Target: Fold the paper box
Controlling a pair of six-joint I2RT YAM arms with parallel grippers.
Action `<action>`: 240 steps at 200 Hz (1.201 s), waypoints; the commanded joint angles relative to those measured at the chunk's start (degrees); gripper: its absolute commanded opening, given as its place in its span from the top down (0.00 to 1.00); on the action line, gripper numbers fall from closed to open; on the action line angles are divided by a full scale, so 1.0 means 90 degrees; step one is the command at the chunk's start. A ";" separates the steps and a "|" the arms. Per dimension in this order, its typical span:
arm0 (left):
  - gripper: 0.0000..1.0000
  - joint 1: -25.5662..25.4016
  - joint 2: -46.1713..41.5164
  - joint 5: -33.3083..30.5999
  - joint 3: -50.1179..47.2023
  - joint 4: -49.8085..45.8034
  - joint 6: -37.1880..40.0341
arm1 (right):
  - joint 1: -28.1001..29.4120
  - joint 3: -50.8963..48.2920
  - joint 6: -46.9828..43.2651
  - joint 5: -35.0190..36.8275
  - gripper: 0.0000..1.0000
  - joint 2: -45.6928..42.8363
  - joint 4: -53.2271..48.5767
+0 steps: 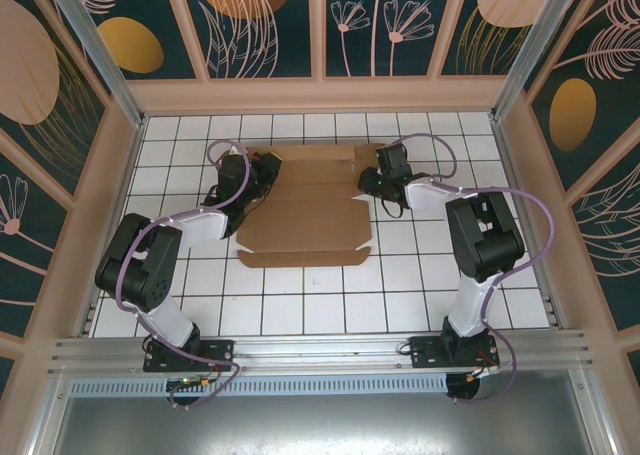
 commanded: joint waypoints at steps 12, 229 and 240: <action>1.00 -0.0014 0.0149 0.0071 0.0034 -0.0516 0.0153 | -0.0101 0.0138 -0.0118 -0.0388 0.60 0.0341 0.0262; 1.00 -0.0014 0.0299 0.0193 -0.0085 -0.0433 0.0036 | 0.0549 0.0205 -0.0424 -0.0977 0.66 0.0757 0.0984; 1.00 -0.0014 0.0293 0.0215 -0.0133 -0.0423 -0.0002 | 0.0549 0.0244 -0.0431 -0.0916 0.67 0.0843 0.0935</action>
